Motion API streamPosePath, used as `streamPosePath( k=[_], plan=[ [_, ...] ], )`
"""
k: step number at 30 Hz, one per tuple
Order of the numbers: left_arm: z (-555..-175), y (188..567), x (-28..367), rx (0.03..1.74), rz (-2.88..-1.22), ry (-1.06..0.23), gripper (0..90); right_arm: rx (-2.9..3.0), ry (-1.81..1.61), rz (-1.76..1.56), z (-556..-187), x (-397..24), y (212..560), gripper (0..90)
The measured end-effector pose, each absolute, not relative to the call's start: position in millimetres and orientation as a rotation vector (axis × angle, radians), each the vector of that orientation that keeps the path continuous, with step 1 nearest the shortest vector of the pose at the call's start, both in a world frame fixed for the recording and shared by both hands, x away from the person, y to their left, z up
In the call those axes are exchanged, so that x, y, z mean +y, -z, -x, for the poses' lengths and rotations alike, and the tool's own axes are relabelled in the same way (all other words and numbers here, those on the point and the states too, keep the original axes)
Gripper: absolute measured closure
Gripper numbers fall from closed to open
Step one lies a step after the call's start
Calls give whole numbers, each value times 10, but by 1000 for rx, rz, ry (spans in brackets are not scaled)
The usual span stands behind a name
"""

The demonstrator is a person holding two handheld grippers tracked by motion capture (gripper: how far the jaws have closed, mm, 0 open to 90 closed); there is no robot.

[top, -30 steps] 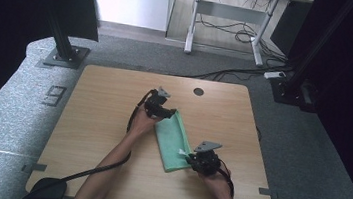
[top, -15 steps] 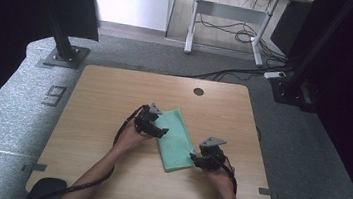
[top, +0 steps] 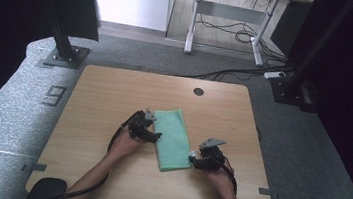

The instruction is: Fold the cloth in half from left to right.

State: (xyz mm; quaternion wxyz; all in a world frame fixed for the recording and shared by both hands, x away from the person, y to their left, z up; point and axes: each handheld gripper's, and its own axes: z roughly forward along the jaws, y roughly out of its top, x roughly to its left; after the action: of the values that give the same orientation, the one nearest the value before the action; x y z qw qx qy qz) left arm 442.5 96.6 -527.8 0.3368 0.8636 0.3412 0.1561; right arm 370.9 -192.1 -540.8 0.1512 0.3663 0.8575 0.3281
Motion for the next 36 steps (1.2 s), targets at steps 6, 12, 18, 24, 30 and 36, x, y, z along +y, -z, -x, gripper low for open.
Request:
streamPosePath(
  k=[6,12,18,24,30,36],
  plan=[
    [-4325,5353,864,845,-2337,-433,171,2500,-958,-992,-3651,-1773,5408,415],
    [-4367,5397,916,872,-2312,-428,170,2493,-989,-990,-3627,-1757,5379,398],
    [-4383,5406,977,889,-2290,-418,169,2488,-1016,-986,-3663,-1676,5390,364],
    [-4198,5348,1036,853,-2300,-387,173,2502,-974,-919,-3641,-1553,5409,359],
    [-3864,5346,1130,816,-2310,-361,159,2492,-976,-941,-3637,-1552,5419,355],
    [-3666,5406,1182,834,-2311,-349,158,2488,-986,-959,-3636,-1557,5427,355]
  ],
)
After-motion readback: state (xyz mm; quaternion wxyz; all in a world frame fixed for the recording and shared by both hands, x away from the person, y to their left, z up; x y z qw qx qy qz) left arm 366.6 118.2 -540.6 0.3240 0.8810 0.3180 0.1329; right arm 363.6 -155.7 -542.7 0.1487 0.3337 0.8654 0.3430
